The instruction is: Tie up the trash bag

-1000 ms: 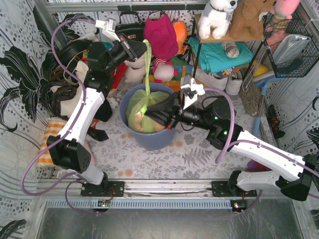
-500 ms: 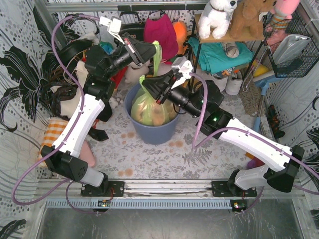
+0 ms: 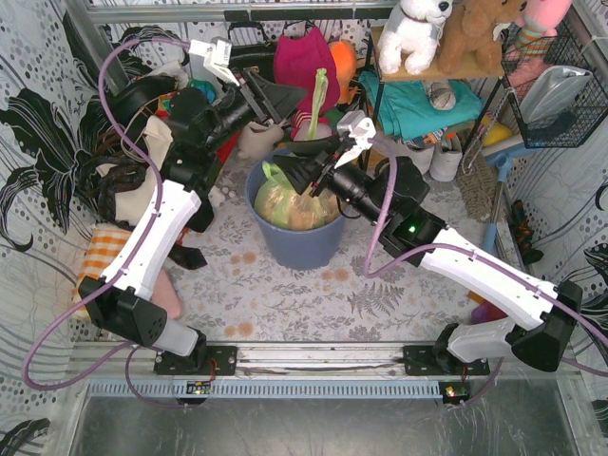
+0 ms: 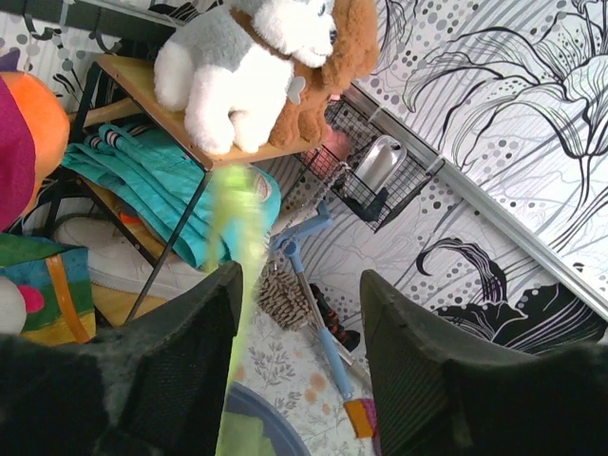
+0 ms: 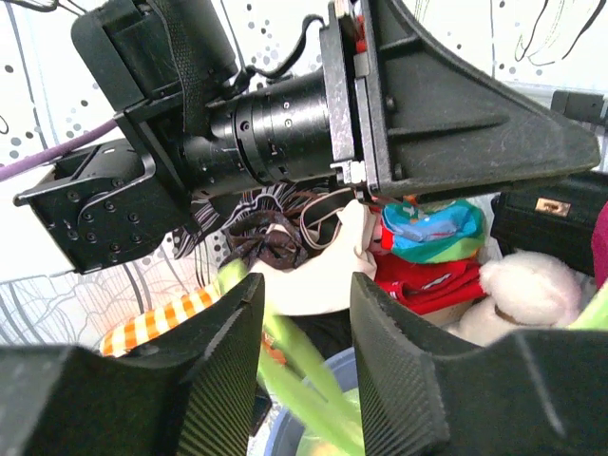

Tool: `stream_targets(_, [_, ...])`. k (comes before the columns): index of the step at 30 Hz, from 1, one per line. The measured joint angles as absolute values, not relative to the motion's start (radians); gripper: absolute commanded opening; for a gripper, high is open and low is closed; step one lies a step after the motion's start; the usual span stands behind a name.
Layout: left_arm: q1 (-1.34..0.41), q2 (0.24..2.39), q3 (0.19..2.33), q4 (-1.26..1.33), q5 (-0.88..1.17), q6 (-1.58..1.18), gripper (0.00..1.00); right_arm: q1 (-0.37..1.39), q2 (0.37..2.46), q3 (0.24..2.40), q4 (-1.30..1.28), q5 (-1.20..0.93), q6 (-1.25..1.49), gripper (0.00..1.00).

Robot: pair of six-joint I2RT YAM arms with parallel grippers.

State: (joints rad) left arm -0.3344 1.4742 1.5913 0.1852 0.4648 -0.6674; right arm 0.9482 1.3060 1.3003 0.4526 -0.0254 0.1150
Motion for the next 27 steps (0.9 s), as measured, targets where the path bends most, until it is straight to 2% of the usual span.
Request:
stream_targets(6, [-0.334, 1.471, 1.695, 0.095, 0.424, -0.602, 0.85, 0.948, 1.277, 1.366, 0.397, -0.025, 0.104, 0.61])
stream_targets(9, [-0.334, 1.438, 1.707, 0.060, 0.386, -0.558, 0.91, 0.948, 1.248, 1.407, 0.345, -0.013, 0.075, 0.76])
stream_targets(15, [-0.330, 1.321, 1.645, 0.013, 0.229, -0.469, 1.00, 0.937, 1.198, 1.475, 0.226, 0.077, -0.033, 0.86])
stream_targets(20, [-0.323, 1.211, 1.483, -0.009, 0.019, -0.417, 0.98, 0.815, 1.185, 1.478, 0.119, 0.166, -0.099, 0.99])
stream_targets(23, [-0.319, 1.158, 1.353, -0.033, -0.152, -0.400, 0.98, 0.711, 1.167, 1.413, 0.083, 0.218, -0.117, 0.97])
stream_targets(27, [-0.318, 1.048, 1.069, -0.030, -0.411, -0.393, 0.98, 0.514, 1.116, 1.230, 0.046, 0.246, -0.090, 0.97])
